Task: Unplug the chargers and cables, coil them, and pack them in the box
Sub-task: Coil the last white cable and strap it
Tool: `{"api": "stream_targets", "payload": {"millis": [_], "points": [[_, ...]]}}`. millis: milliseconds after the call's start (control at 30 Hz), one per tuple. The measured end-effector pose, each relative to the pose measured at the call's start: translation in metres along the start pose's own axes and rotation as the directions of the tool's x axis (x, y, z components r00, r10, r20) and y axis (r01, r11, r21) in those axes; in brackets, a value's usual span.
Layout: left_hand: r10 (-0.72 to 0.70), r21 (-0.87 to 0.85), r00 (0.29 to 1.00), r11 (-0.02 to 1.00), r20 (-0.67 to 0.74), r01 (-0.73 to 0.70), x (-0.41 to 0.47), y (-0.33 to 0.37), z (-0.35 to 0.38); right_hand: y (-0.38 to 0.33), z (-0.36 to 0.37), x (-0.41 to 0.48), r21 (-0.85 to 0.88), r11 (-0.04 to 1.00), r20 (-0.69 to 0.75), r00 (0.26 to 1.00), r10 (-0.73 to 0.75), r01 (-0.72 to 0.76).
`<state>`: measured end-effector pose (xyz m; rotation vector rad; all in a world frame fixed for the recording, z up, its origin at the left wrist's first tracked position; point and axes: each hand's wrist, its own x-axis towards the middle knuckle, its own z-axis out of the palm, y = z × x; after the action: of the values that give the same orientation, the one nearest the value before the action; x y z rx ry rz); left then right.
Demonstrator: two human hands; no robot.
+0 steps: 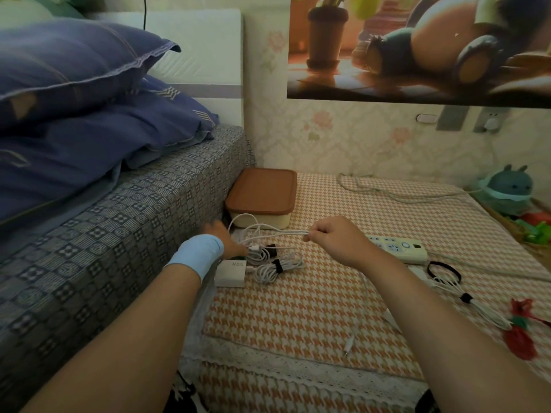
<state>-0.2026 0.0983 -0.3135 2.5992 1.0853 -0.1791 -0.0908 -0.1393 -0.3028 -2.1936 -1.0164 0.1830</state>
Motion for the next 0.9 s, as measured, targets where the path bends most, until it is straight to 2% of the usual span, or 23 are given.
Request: {"api": "stream_targets", "payload": {"millis": [33, 100, 167, 267, 367, 433, 500, 567, 633, 733, 767, 800, 833, 900], "points": [[-0.063, 0.023, 0.995, 0.998, 0.081, 0.062, -0.002, 0.0, 0.004, 0.0, 0.0, 0.0, -0.01, 1.0, 0.006, 1.0, 0.001, -0.001], [-0.088, -0.034, 0.973, 0.995, 0.215, 0.097, -0.005, -0.002, 0.012, 0.0, 0.002, -0.001, 0.004, 1.0, 0.018, 1.0, 0.015, -0.015], [-0.094, -0.119, 0.958, 0.984, 0.272, 0.13, 0.002, -0.011, 0.019, 0.001, 0.004, -0.001, -0.003, 1.0, 0.034, 0.999, 0.028, -0.028], [-0.062, -0.278, 0.98, 0.954, 0.189, 0.114, 0.012, -0.02, 0.023, 0.004, 0.005, 0.0, -0.023, 0.999, 0.049, 0.998, 0.035, -0.034], [-0.002, -0.516, 0.988, 0.853, 0.153, 0.082, 0.007, -0.016, 0.02, 0.004, 0.005, 0.001, -0.029, 0.999, 0.042, 0.998, 0.044, -0.043], [0.01, -0.555, 0.989, 0.828, 0.149, 0.076, 0.003, -0.011, 0.015, 0.004, 0.005, 0.002, -0.035, 0.998, 0.024, 0.999, 0.043, -0.042], [0.004, -0.511, 0.999, 0.859, 0.047, 0.021, 0.001, -0.008, 0.007, 0.006, 0.005, 0.003, -0.037, 0.998, -0.012, 0.999, 0.04, -0.041], [0.01, -0.425, 0.977, 0.899, -0.212, -0.102, 0.0, -0.004, -0.003, 0.008, 0.005, 0.004, -0.024, 0.999, -0.062, 0.998, 0.03, -0.032], [0.001, -0.475, 0.889, 0.845, -0.457, -0.245, -0.003, 0.003, -0.012, 0.01, 0.004, 0.005, -0.001, 1.0, -0.133, 0.991, 0.012, -0.012], [-0.069, -0.519, 0.709, 0.732, -0.701, -0.442, -0.01, 0.014, -0.024, 0.008, 0.001, 0.004, 0.048, 0.998, -0.26, 0.965, -0.021, 0.035], [-0.058, -0.493, 0.669, 0.723, -0.741, -0.484, -0.012, 0.017, -0.028, 0.006, 0.0, 0.004, 0.075, 0.996, -0.295, 0.955, -0.024, 0.048], [-0.008, -0.448, 0.659, 0.739, -0.752, -0.503, -0.012, 0.018, -0.031, 0.006, -0.001, 0.004, 0.103, 0.993, -0.32, 0.947, -0.026, 0.062], [0.076, -0.396, 0.693, 0.773, -0.717, -0.495, -0.013, 0.02, -0.034, 0.006, -0.003, 0.003, 0.125, 0.989, -0.326, 0.945, -0.031, 0.075], [0.241, -0.171, 0.826, 0.913, -0.51, -0.372, -0.017, 0.022, -0.037, 0.006, -0.007, 0.001, 0.145, 0.985, -0.289, 0.956, -0.052, 0.097]]}}
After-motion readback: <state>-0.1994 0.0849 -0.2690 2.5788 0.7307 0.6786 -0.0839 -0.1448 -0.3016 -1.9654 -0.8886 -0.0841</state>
